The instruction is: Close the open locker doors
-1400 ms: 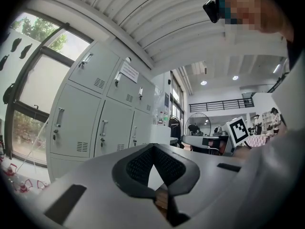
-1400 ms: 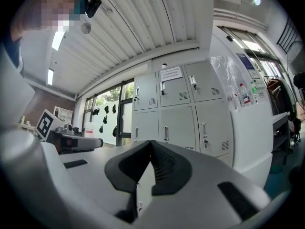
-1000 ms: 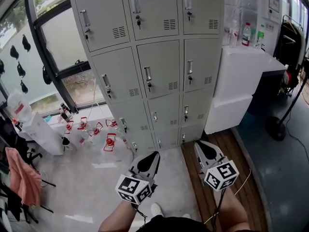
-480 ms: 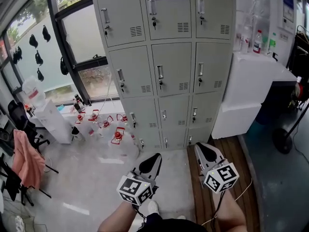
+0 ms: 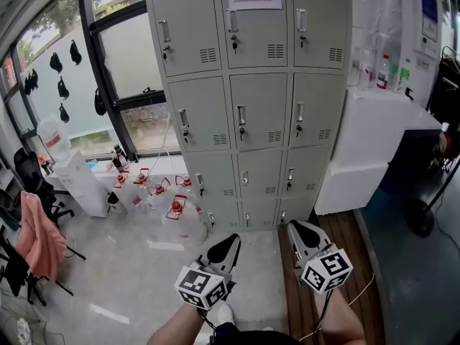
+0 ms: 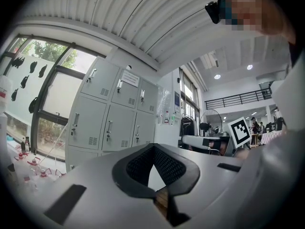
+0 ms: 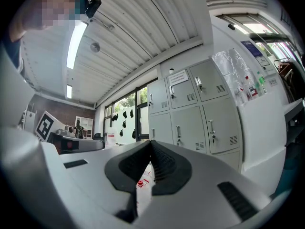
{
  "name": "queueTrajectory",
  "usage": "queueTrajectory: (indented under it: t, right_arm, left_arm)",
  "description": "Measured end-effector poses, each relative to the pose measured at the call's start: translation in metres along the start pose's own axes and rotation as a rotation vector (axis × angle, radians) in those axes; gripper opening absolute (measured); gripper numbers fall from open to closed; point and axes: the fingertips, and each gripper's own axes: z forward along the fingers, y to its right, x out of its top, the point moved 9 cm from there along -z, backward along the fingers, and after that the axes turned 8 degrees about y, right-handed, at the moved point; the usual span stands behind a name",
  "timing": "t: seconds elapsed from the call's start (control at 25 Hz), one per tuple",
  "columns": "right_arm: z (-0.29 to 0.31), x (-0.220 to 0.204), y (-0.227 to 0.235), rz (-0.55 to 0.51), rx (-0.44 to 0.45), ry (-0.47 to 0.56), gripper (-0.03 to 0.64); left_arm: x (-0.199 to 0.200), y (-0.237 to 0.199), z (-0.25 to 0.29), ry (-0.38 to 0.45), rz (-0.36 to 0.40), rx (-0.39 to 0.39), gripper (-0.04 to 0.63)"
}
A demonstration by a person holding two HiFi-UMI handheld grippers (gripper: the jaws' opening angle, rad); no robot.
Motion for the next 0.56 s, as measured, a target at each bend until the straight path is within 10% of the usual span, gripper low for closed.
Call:
queueTrajectory:
  t: [0.56]
  right_arm:
    - [-0.0086, 0.0051, 0.0016, -0.003, -0.011, 0.008, 0.005]
  left_arm:
    - [0.0066, 0.0088, 0.0022, -0.002, 0.017, -0.022, 0.015]
